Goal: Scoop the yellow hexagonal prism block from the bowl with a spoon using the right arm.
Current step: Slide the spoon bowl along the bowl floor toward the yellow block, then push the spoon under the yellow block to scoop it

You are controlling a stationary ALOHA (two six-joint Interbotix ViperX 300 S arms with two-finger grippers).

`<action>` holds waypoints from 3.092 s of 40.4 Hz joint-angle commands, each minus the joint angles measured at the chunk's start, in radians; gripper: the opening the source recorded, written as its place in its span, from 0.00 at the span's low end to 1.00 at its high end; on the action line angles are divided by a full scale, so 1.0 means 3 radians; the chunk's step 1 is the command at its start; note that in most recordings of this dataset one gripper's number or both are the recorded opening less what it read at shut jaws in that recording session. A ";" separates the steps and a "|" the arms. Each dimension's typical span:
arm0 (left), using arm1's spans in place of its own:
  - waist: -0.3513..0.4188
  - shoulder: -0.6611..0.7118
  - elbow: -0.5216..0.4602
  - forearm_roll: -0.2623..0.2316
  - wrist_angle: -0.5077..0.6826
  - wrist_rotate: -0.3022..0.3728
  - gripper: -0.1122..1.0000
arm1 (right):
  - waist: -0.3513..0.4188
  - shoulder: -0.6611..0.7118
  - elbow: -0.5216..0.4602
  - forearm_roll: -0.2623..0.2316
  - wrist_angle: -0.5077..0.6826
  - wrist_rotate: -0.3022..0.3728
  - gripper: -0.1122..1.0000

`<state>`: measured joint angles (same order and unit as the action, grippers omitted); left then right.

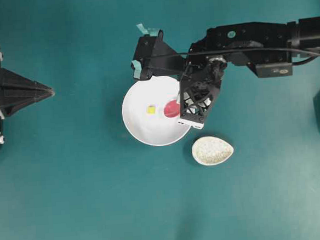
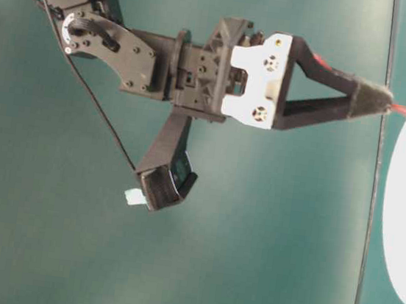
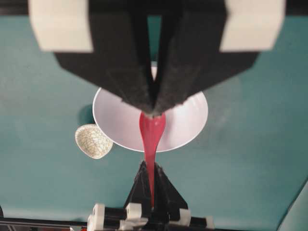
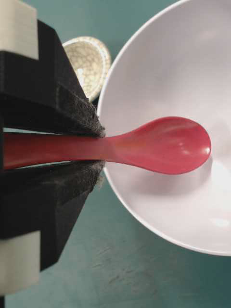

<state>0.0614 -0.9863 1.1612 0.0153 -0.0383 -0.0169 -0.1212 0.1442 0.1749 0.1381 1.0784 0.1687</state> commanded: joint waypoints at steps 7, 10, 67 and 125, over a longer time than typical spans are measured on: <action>0.0010 0.0015 -0.0092 0.0005 -0.0010 -0.0005 0.09 | 0.0000 -0.0010 -0.0031 0.0005 -0.0112 -0.0010 0.31; 0.0010 0.0015 -0.0092 0.0005 -0.0010 -0.0005 0.09 | 0.0000 0.0005 -0.0031 0.0005 -0.0138 -0.0010 0.31; 0.0010 0.0000 -0.0097 0.0005 -0.0010 -0.0005 0.09 | -0.0026 0.0138 -0.0031 0.0005 -0.0864 -0.0026 0.31; 0.0010 0.0000 -0.0097 0.0005 -0.0010 -0.0015 0.09 | -0.0026 -0.0107 0.0450 0.0133 -0.1631 0.0026 0.31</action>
<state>0.0614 -0.9894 1.1612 0.0153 -0.0368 -0.0199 -0.1273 0.1534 0.3160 0.1718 0.6029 0.1795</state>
